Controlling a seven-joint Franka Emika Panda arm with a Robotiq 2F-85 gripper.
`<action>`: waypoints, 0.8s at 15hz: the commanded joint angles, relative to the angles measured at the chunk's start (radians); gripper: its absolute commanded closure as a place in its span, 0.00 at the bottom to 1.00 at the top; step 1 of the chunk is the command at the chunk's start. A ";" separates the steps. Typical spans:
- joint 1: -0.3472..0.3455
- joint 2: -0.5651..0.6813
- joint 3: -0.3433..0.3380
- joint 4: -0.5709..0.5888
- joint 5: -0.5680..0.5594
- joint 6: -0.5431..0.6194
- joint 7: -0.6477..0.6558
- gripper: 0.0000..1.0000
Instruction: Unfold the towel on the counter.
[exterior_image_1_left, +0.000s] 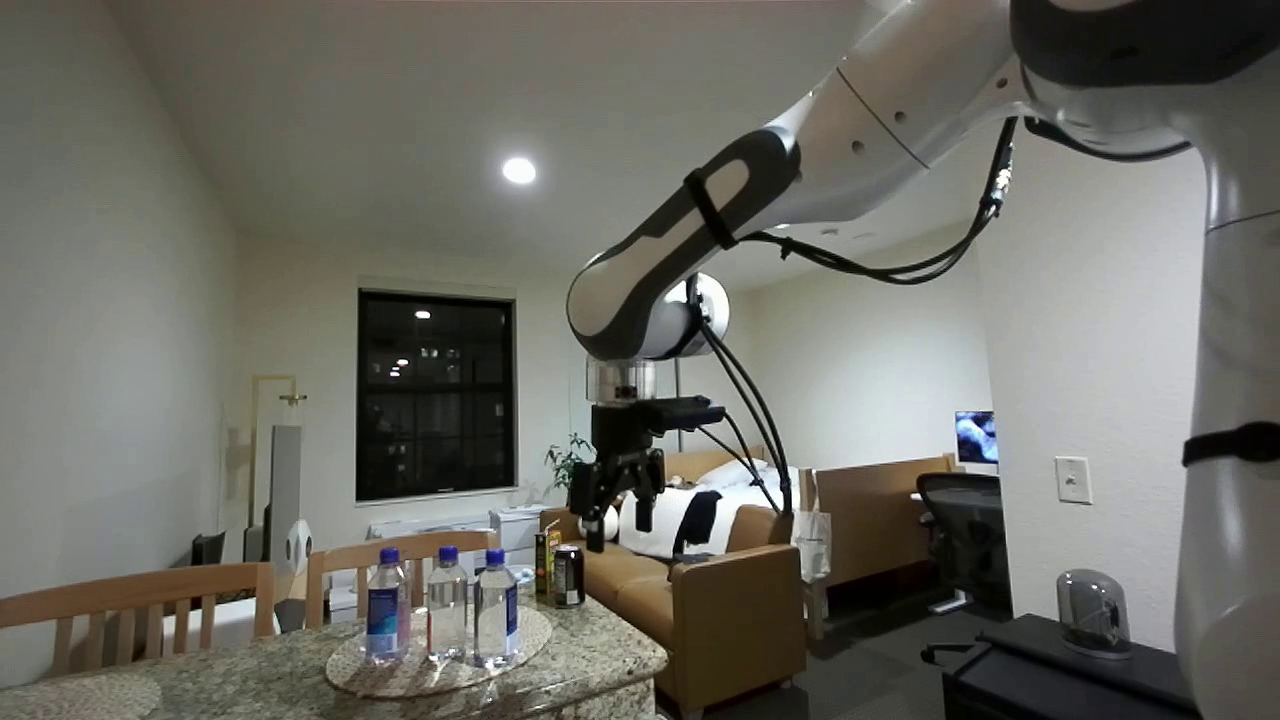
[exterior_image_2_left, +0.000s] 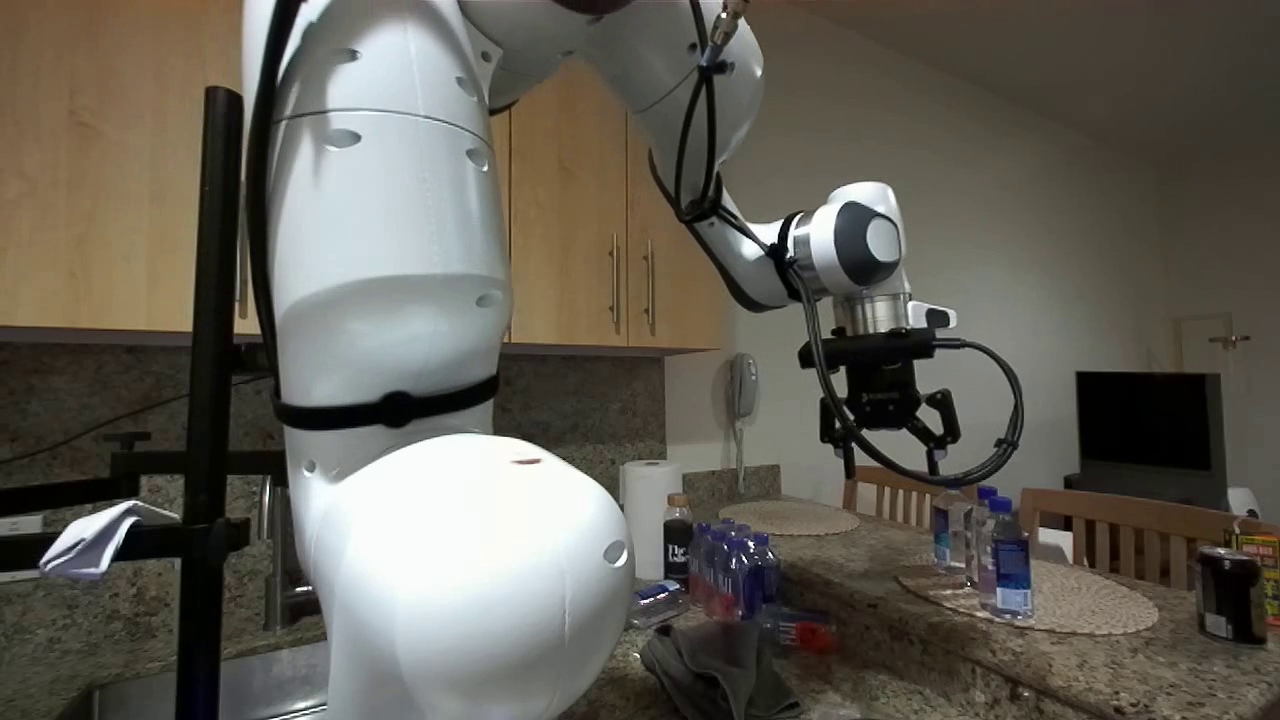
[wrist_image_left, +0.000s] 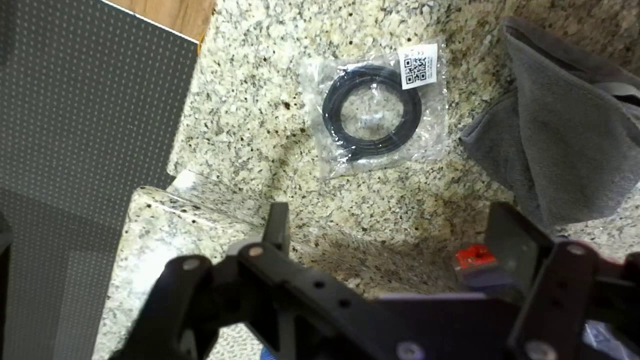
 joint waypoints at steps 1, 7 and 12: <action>0.013 0.040 -0.013 0.042 0.047 -0.007 -0.091 0.00; 0.045 0.066 0.020 0.031 0.033 -0.004 -0.059 0.00; 0.072 0.127 0.058 0.035 -0.022 0.003 0.049 0.00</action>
